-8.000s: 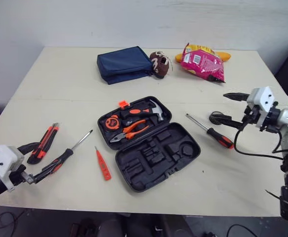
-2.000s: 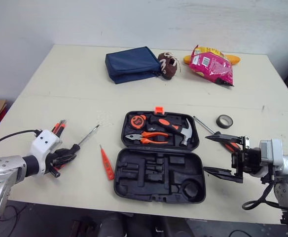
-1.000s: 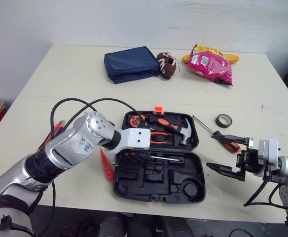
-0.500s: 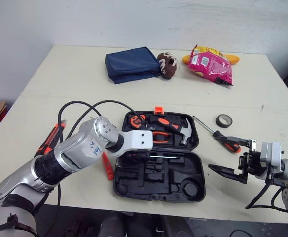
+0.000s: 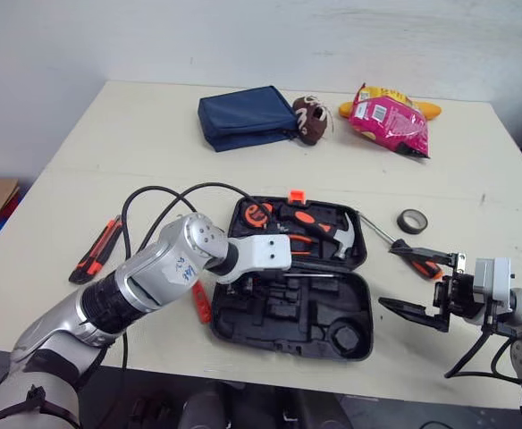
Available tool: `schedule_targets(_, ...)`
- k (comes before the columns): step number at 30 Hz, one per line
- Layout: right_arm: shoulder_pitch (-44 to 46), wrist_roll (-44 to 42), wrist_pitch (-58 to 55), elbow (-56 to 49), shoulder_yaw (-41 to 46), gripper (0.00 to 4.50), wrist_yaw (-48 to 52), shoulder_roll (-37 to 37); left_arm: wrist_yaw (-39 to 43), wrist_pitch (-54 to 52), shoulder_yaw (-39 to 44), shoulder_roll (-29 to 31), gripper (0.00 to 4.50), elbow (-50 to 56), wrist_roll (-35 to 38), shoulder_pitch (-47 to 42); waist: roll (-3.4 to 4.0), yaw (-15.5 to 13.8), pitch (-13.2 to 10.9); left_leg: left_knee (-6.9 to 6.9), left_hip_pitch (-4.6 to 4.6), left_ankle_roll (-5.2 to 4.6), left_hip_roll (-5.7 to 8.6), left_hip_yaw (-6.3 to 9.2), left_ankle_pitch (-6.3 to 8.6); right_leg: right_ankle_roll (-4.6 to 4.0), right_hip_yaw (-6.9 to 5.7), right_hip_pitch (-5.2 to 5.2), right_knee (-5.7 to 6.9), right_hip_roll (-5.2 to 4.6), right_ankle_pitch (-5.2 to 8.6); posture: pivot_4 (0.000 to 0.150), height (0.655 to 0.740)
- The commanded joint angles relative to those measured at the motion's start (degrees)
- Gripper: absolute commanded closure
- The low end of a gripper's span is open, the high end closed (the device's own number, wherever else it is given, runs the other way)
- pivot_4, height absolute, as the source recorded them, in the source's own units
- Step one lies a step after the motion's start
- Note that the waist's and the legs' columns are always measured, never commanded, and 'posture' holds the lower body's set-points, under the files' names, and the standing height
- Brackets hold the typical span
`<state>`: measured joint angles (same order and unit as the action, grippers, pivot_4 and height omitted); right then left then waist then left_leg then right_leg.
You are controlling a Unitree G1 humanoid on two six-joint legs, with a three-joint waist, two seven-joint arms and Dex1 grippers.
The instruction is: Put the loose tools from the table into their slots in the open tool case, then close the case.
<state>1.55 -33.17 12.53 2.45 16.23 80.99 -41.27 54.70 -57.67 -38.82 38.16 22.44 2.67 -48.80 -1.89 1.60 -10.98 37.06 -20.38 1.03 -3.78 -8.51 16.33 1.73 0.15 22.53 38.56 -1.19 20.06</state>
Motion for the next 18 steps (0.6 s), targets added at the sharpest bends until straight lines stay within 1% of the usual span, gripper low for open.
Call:
schedule_targets(1,-0.6,-1.5,-0.5,-2.0,1.0,0.00,0.3,-0.5,-0.3,-2.5,6.3,-0.8,0.59,3.4,2.7,-0.6,0.00,0.0,0.0,-0.01,0.00,0.00,0.00,0.00,0.00,0.00,0.00,0.00,0.00,0.00,0.00,0.150,0.7400)
schedule_targets(2,-0.9,-1.6,-1.1,-2.5,1.0,0.00,0.2,-0.8,0.2,-3.8,8.2,-1.1,0.59,4.2,4.4,-0.5,0.00,0.0,0.0,0.00,0.00,0.00,0.00,0.00,0.00,0.00,0.00,0.00,0.00,0.00,0.00,0.150,0.7400)
schedule_targets(5,-1.6,-2.0,-2.7,-5.0,1.5,0.00,-0.6,-1.4,1.4,-1.5,13.7,0.4,0.59,5.7,7.6,2.5,0.01,0.3,0.0,0.00,-0.01,0.01,-0.01,0.02,0.00,0.02,-0.02,0.00,0.03,0.00,0.01,0.150,0.7400)
schedule_targets(7,-2.2,-2.2,-3.8,-6.6,2.0,0.00,-1.6,-1.5,1.7,4.8,17.4,0.7,0.59,5.1,9.0,6.1,0.04,0.4,0.0,-0.08,0.05,0.03,-0.02,0.05,0.00,0.01,0.01,0.01,0.04,0.01,0.02,0.150,0.7400)
schedule_targets(9,-2.8,-2.2,-4.6,-7.6,2.2,0.00,-2.5,-1.7,2.0,15.8,22.2,-0.5,1.14,2.5,10.5,11.2,0.03,0.4,0.0,-0.06,0.08,0.06,-0.02,0.12,-0.01,0.00,0.01,0.01,0.09,0.03,0.04,0.150,0.7400)
schedule_targets(10,-3.0,-2.1,-4.8,-8.0,2.2,0.00,-2.9,-1.6,2.0,19.1,24.4,-1.5,1.47,1.1,11.6,13.4,0.03,0.3,0.0,-0.02,0.08,0.06,-0.02,0.12,-0.01,0.00,0.00,0.00,0.12,0.03,0.04,0.150,0.7400)
schedule_targets(13,-3.2,-1.9,-5.4,-8.4,2.3,0.00,-4.0,-1.5,2.3,29.6,27.5,-3.6,2.80,-3.8,12.4,17.8,0.01,0.1,0.0,0.02,0.07,0.03,0.00,0.13,0.01,0.00,-0.01,-0.02,0.09,-0.01,0.03,0.150,0.7400)
schedule_targets(15,-3.2,-1.8,-5.5,-8.7,2.1,0.00,-4.4,-1.4,0.9,35.1,27.5,-5.6,3.79,-7.6,11.0,19.1,0.02,0.0,0.0,0.02,0.05,0.00,0.02,0.12,0.03,0.01,-0.01,-0.02,0.06,-0.01,0.03,0.150,0.7400)
schedule_targets(16,-3.2,-1.8,-5.6,-8.8,2.0,0.00,-4.6,-1.4,0.4,37.2,27.6,-6.8,4.19,-9.3,10.7,19.4,0.02,0.0,0.0,0.03,0.04,-0.04,0.03,0.12,0.06,0.02,-0.02,-0.03,0.05,-0.02,0.02,0.150,0.7400)
schedule_targets(17,-3.1,-1.7,-5.6,-8.8,1.9,0.00,-4.8,-1.3,0.3,39.6,27.4,-7.8,4.44,-11.1,10.3,19.6,0.02,-0.1,0.0,0.02,0.03,-0.07,0.04,0.12,0.07,0.02,-0.02,-0.04,0.03,-0.03,0.02,0.150,0.7400)
schedule_targets(18,-3.1,-1.7,-5.7,-8.9,1.9,0.00,-5.1,-1.3,0.1,42.1,26.1,-8.3,4.44,-13.7,8.7,20.1,0.02,-0.1,0.0,0.02,0.03,-0.09,0.05,0.12,0.09,0.04,-0.02,-0.05,-0.02,-0.03,0.01,0.150,0.7400)
